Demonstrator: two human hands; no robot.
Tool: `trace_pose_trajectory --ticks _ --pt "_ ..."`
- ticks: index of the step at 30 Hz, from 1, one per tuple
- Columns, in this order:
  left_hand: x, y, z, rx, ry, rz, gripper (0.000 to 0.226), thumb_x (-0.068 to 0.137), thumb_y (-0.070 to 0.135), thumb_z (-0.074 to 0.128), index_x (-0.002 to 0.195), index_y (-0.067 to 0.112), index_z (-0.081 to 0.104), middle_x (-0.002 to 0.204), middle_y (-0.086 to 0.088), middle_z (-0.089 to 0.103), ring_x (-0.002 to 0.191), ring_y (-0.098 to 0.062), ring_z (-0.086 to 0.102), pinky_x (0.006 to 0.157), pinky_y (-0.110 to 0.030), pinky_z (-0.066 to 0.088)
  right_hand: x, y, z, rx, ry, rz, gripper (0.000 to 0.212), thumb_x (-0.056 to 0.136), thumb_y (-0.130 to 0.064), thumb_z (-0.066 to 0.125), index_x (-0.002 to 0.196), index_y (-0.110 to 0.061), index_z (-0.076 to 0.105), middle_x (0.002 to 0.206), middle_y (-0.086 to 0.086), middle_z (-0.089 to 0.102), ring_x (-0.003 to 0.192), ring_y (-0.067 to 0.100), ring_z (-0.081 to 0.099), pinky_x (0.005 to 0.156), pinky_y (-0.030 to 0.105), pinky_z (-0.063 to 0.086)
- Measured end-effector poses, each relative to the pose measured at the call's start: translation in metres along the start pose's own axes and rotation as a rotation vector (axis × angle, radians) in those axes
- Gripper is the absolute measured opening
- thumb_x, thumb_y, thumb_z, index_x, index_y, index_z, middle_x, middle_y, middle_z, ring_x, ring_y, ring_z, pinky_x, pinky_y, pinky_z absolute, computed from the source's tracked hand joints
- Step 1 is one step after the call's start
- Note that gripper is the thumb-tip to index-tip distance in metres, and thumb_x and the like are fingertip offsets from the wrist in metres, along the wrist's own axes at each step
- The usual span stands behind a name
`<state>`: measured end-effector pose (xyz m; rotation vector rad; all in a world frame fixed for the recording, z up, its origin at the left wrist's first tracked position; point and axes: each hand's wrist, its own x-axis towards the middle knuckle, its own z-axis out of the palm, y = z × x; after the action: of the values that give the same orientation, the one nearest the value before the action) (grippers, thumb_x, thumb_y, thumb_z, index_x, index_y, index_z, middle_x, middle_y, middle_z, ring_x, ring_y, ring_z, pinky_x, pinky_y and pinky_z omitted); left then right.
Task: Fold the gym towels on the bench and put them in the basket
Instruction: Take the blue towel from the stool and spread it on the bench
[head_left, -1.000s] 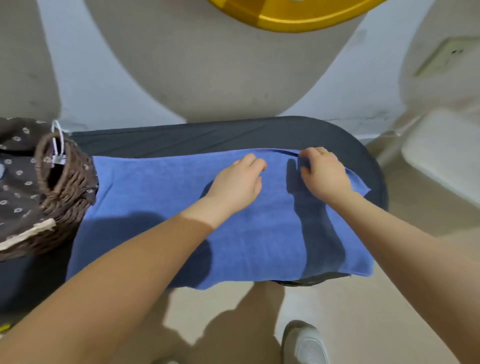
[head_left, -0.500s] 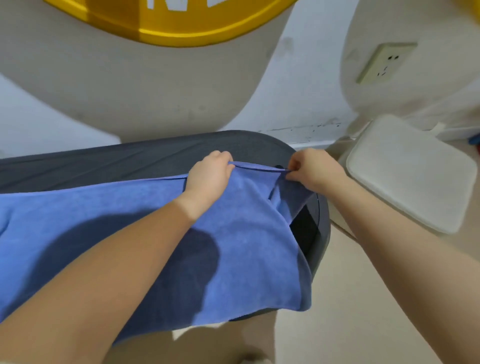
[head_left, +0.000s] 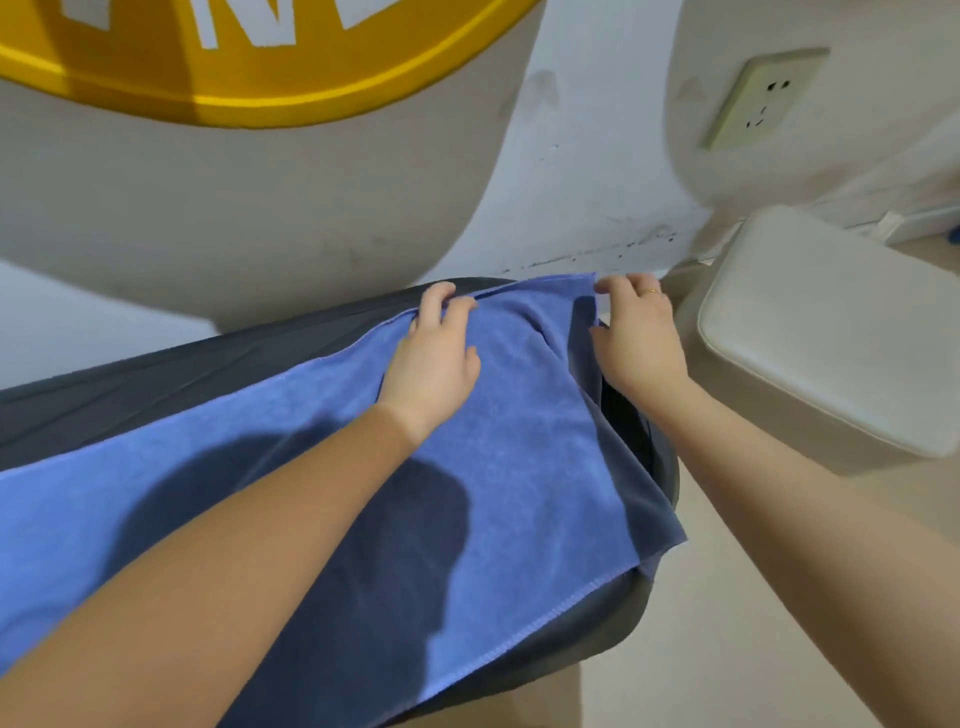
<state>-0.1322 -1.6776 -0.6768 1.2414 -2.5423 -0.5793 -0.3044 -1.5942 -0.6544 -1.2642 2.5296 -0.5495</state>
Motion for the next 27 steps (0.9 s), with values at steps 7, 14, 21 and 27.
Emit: trace_pose_trajectory --ticks 7,14,21,27 --pt "-0.069 0.07 0.013 0.004 -0.189 0.558 0.035 0.085 0.042 0.049 0.074 0.009 0.053 0.079 -0.006 0.048 0.069 -0.025 0.053 0.053 -0.029 0.034 -0.075 0.035 0.0 0.194 -0.016 0.136 0.008 0.09 -0.018 0.053 0.085 -0.012 0.055 0.08 0.002 0.058 0.078 0.02 0.052 0.064 0.022 0.03" --pt "-0.116 0.07 0.022 0.341 -0.267 0.629 0.039 0.046 0.045 0.079 0.057 0.017 0.054 0.06 0.001 0.051 0.055 -0.018 0.052 0.046 -0.021 0.032 -0.125 0.035 -0.001 0.328 -0.008 0.2 0.01 0.089 -0.02 0.054 0.089 -0.014 0.062 0.077 -0.006 0.061 0.076 0.015 0.054 0.07 0.024 0.039" --pt "-0.12 0.063 0.021 0.057 -0.159 0.442 0.023 0.079 0.01 0.049 0.062 0.017 0.035 0.067 -0.001 0.039 0.069 -0.021 0.04 0.056 -0.031 0.027 -0.165 0.052 -0.018 0.466 -0.286 0.148 0.048 0.071 -0.017 0.079 0.111 -0.022 0.053 0.088 -0.011 0.059 0.062 -0.004 0.053 0.061 0.01 0.043" --pt "-0.118 0.062 0.001 -0.363 -0.18 0.315 0.017 0.089 0.015 0.049 0.075 0.005 0.044 0.068 0.005 0.035 0.068 -0.019 0.037 0.059 -0.035 0.034 -0.157 0.046 -0.008 0.728 0.012 0.238 0.039 0.076 0.017 0.051 0.075 -0.022 0.053 0.068 -0.003 0.051 0.063 0.012 0.048 0.065 0.026 0.043"
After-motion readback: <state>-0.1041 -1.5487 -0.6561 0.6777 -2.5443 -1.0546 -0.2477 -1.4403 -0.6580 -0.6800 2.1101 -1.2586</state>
